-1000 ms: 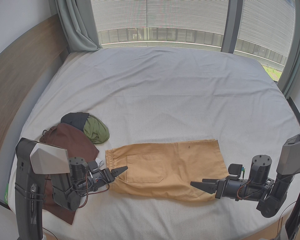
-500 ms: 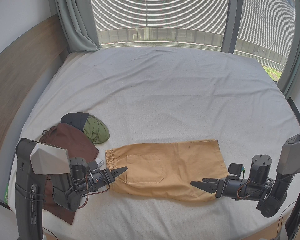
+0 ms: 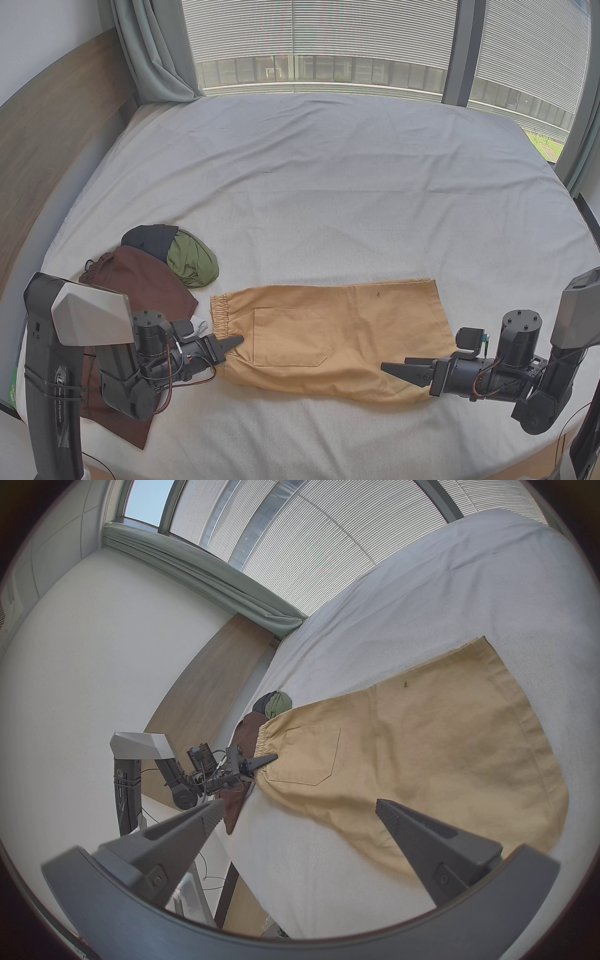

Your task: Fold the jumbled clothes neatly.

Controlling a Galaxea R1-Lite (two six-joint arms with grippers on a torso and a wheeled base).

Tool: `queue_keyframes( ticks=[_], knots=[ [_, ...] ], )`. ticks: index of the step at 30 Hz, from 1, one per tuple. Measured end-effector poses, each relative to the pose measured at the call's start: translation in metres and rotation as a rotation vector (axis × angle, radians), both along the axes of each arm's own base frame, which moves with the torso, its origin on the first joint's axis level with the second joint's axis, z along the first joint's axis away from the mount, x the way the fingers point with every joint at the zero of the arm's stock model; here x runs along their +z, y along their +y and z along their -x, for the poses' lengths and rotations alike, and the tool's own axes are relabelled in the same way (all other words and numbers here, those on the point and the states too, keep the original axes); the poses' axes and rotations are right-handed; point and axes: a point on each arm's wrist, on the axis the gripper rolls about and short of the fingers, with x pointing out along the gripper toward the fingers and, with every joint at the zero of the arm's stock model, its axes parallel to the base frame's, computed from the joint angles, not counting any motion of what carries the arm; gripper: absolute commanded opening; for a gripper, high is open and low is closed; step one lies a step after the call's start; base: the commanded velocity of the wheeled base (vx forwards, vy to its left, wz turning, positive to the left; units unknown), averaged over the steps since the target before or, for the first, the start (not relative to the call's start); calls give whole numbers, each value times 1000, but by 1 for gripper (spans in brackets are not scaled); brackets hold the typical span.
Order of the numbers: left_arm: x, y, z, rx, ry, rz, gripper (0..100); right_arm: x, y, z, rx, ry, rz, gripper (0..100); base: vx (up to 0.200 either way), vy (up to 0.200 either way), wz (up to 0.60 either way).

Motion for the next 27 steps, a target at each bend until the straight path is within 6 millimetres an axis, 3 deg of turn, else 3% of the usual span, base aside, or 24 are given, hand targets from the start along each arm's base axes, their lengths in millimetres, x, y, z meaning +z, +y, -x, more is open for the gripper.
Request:
queue_keyframes(
  ticks=[14, 27],
  knots=[
    [23, 14, 6, -48, -34, 33, 0, -4, 0, -1, -2, 14, 6, 100, 0, 0, 0],
    [29, 20, 12, -90, -86, -12, 0, -6, -1, -2, -4, 19, 8, 100, 0, 0, 0]
  ],
)
